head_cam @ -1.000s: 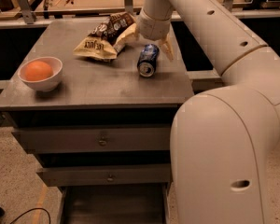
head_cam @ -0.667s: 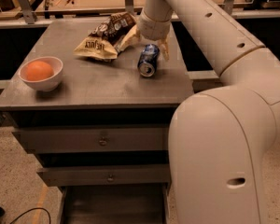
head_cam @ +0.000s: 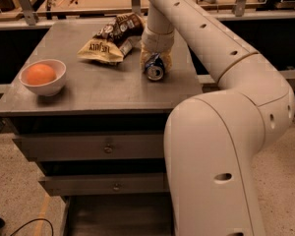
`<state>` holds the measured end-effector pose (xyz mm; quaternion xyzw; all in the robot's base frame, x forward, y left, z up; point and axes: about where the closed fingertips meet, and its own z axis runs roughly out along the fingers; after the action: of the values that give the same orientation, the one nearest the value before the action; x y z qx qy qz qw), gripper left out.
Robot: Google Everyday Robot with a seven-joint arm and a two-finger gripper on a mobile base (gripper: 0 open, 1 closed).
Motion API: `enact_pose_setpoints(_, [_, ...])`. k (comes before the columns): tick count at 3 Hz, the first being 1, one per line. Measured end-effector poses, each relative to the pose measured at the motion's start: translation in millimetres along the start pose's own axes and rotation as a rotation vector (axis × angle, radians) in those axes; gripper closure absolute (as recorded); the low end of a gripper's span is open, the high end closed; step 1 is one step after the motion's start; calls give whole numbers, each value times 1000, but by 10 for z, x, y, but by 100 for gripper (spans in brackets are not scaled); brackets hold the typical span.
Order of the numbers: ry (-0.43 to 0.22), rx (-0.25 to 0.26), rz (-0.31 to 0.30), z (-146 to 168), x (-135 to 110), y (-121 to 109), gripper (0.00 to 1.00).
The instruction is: Place pepsi can into bottom drawer
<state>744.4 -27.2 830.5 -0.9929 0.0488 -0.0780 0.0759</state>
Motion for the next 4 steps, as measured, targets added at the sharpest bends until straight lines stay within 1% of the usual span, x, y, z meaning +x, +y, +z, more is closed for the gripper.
enact_pose_setpoints(1, [0,0,0,-84,12,-15,88])
enact_pose_setpoints(2, [1,0,0,-90,14,-16,100])
enact_pose_setpoints(3, [1,0,0,-89,14,-16,100])
enact_pose_setpoints(4, [-20,26,15,-328,-232,-118,100])
